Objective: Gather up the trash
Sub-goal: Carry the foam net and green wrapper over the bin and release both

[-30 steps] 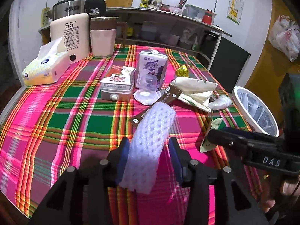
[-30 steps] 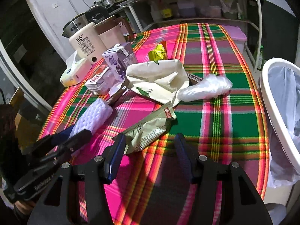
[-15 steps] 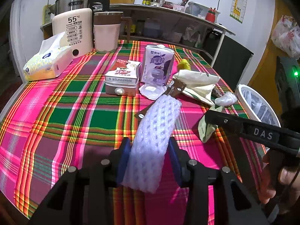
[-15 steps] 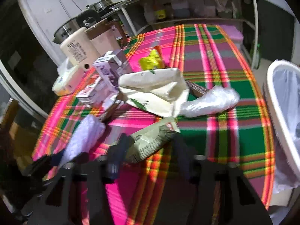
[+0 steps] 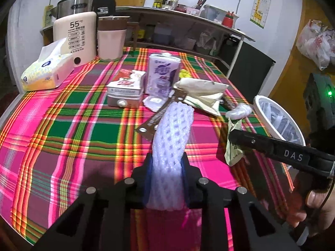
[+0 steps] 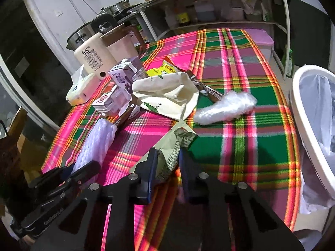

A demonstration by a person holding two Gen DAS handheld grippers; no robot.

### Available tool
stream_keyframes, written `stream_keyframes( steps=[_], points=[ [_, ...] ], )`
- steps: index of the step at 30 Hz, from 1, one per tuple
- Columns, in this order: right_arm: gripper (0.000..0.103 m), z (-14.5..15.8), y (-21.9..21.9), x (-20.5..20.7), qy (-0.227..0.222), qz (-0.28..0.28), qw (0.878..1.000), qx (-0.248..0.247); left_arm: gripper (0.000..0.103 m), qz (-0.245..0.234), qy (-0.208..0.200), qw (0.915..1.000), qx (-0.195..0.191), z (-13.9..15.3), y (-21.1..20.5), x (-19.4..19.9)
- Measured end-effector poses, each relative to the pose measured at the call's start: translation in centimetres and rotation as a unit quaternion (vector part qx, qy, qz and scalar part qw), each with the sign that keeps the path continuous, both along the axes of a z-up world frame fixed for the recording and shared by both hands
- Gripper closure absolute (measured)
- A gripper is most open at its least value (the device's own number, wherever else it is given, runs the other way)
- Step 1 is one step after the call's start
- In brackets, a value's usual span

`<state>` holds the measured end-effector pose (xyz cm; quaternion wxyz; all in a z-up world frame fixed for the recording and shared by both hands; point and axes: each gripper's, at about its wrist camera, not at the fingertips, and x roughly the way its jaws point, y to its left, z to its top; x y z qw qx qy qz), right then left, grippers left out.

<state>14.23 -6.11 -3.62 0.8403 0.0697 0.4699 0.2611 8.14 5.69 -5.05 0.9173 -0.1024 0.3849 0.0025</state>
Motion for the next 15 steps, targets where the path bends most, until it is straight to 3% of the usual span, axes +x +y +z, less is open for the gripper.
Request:
stream_keyframes(
  steps=[15],
  points=[
    [0.082,2.4,-6.3,-1.7,-0.029,-0.048,0.998,0.018,0.078,-0.047,-0.015,0.9988,-0.005,1.6,-4.4,1.1]
  ],
)
